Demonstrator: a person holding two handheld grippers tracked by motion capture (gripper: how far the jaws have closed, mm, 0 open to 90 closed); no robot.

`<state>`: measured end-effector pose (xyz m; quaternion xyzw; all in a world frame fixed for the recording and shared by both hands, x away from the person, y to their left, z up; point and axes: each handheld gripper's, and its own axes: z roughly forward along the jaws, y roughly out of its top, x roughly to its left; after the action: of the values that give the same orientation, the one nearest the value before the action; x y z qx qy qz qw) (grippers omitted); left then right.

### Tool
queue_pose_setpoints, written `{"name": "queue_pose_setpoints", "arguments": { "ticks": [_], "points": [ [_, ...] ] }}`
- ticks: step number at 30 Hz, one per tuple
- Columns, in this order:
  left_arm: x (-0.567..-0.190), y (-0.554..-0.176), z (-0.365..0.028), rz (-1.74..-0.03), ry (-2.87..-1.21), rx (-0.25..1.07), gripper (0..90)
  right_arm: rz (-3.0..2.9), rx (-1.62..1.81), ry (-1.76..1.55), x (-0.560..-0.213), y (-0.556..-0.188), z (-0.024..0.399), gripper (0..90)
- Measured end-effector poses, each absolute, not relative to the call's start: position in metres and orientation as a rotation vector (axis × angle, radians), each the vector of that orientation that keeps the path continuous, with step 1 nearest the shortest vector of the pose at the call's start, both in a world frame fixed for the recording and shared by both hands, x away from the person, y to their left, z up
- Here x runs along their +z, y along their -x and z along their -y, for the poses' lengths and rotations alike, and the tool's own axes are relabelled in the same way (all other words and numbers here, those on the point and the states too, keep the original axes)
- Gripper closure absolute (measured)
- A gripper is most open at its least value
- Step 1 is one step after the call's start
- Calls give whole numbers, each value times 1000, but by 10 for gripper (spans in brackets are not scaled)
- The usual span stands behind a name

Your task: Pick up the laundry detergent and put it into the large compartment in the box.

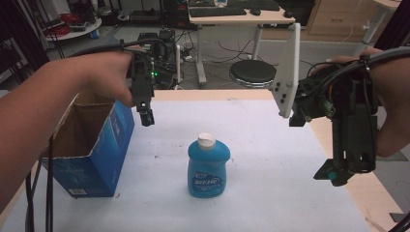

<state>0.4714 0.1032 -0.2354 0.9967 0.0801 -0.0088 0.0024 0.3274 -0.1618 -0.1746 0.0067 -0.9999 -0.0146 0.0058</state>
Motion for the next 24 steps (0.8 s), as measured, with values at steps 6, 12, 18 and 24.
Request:
{"name": "queue_pose_setpoints", "arguments": {
  "ticks": [6,12,18,24],
  "points": [
    [-229,-457,-97,-210,-3113,-19,21,3127,-56,25,-174,-333,172,6],
    [-221,-441,-90,-152,-3087,-30,20,3125,-50,43,-177,-336,177,6],
    [-215,-431,-85,-124,-3020,-86,21,3129,-33,42,-179,-333,177,6],
    [-213,-424,-79,-103,-3020,-64,20,3133,-36,44,-179,-331,178,6]
  ]
}}
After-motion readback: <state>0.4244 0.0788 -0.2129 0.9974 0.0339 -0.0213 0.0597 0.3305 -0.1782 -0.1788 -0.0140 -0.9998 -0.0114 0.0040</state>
